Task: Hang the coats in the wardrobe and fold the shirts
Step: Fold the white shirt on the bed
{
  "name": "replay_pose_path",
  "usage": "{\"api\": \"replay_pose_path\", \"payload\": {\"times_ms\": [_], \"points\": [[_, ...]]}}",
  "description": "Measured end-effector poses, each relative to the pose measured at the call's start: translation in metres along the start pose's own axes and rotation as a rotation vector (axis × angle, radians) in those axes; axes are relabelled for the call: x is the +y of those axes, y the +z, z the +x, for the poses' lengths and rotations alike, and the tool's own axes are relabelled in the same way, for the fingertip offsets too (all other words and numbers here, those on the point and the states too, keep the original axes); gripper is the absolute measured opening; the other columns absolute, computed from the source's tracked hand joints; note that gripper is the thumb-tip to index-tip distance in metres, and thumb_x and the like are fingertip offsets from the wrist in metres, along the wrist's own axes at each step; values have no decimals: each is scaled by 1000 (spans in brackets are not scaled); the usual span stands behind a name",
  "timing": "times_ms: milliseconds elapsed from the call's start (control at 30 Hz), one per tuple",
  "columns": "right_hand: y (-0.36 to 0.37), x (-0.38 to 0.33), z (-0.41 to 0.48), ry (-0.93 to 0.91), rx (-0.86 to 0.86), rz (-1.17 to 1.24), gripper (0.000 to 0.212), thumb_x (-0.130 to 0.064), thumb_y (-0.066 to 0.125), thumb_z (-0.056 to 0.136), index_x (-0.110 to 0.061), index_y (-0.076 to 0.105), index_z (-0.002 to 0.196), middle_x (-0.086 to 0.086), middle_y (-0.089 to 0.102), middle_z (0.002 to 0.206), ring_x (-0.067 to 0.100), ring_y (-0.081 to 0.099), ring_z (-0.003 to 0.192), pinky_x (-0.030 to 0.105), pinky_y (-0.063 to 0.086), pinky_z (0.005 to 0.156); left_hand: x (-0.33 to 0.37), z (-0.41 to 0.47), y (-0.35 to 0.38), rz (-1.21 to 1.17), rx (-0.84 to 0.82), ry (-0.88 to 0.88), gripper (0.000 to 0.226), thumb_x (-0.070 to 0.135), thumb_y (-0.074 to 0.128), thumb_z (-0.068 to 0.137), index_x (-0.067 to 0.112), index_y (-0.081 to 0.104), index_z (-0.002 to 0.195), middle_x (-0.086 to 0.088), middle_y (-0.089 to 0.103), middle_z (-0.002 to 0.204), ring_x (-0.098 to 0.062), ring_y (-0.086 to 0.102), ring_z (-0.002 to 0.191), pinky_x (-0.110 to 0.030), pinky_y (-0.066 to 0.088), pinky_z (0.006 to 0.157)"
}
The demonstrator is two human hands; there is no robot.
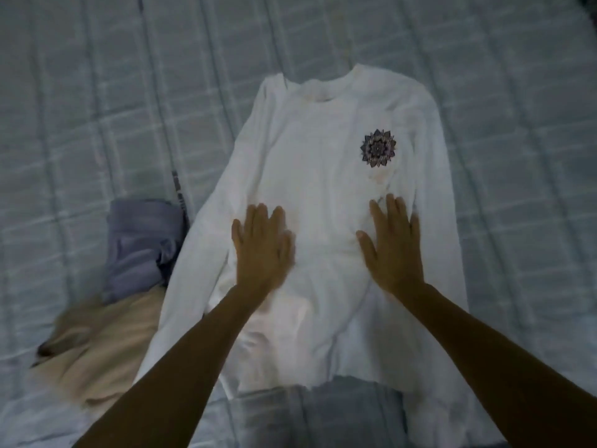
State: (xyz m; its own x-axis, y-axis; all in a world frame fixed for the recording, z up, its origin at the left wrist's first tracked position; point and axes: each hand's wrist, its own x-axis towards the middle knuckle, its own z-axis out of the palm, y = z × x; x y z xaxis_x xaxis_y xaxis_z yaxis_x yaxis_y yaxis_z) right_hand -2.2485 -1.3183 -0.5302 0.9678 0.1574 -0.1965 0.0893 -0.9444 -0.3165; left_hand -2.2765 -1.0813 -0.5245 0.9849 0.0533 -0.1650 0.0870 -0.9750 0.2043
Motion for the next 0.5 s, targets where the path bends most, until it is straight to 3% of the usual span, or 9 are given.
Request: {"api": "replay_pose_path", "payload": {"times_ms": [67, 167, 267, 367, 500], "points": [[3, -6, -40, 53, 29, 120, 61, -47, 33, 96, -13, 28, 145, 17, 22, 154, 30, 16, 144, 45, 13, 117, 4, -40, -8, -177, 103, 25, 41, 33, 38, 95, 10, 49, 127, -16, 54, 124, -35, 46, 121, -47, 28, 102], [9, -14, -113, 177, -16, 263, 61, -43, 39, 94, -11, 28, 145, 17, 22, 154, 29, 19, 142, 48, 18, 116, 6, -121, -13, -317, 40, 146, 35, 35, 43, 93, 12, 48, 119, -14, 56, 111, -28, 48, 105, -38, 32, 92], [12, -13, -184, 172, -87, 190, 62, -47, 37, 92, -12, 30, 143, 18, 25, 152, 32, 23, 140, 50, 20, 114, -10, -195, -1, -203, -114, 258, 45, 46, 53, 88, 11, 47, 116, -16, 55, 111, -30, 49, 102, -41, 37, 88], [16, -4, -228, 74, -199, 45, 72, -51, 42, 86, -17, 24, 147, 16, 19, 155, 30, 17, 143, 51, 16, 114, -33, -232, 18, -57, -276, 317, 54, 50, 53, 84, 10, 47, 120, -17, 52, 119, -36, 54, 107, -46, 39, 90], [20, 5, -234, -15, -202, -69, 82, -43, 52, 84, -17, 13, 151, 17, 12, 157, 32, 11, 144, 51, 14, 113, -44, -226, 26, 62, -262, 286, 63, 50, 46, 83, 10, 43, 132, -23, 51, 131, -41, 49, 120, -52, 38, 96]]}}
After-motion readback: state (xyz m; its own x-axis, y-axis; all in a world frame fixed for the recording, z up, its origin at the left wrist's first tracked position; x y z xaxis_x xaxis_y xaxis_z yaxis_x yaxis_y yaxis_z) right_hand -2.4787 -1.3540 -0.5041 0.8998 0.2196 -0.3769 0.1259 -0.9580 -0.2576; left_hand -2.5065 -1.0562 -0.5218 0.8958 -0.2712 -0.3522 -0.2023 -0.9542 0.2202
